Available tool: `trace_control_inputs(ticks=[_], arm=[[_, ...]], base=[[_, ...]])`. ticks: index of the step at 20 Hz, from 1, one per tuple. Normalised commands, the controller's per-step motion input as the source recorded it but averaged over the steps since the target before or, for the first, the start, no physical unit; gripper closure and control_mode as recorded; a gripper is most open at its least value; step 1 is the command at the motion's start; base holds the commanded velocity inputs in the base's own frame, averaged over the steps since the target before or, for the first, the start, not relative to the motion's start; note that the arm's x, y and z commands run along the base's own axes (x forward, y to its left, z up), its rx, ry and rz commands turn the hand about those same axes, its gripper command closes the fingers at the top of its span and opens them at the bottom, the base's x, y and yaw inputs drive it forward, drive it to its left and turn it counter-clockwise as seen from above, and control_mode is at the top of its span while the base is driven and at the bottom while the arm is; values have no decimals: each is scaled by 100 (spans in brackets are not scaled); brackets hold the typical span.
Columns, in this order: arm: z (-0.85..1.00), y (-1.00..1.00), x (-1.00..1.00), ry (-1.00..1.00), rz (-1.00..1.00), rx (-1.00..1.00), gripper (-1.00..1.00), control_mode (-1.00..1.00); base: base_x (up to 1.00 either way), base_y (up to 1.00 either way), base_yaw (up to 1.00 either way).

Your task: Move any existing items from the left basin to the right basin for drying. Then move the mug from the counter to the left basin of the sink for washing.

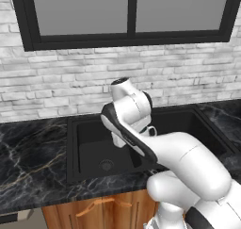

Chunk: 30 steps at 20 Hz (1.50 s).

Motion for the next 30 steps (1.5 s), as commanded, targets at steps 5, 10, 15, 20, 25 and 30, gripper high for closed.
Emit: trace_control_inputs(ticks=[5, 10, 15, 20, 25, 30], arm=[[-21, 44, 23, 2, 5, 8, 100, -100], [-33, 35, 9, 4, 7, 1, 100, -100], [-25, 34, 33, 5, 4, 1, 100, -100], [-22, 22, 38, 5, 3, 4, 100, -100], [-27, 8, 39, 2, 4, 6, 100, -100], [-40, 3, 38, 0, 2, 1, 100, -100]], base=[[0, 0, 0], [0, 0, 0], [0, 0, 0], [0, 0, 0], [0, 0, 0], [0, 0, 0]])
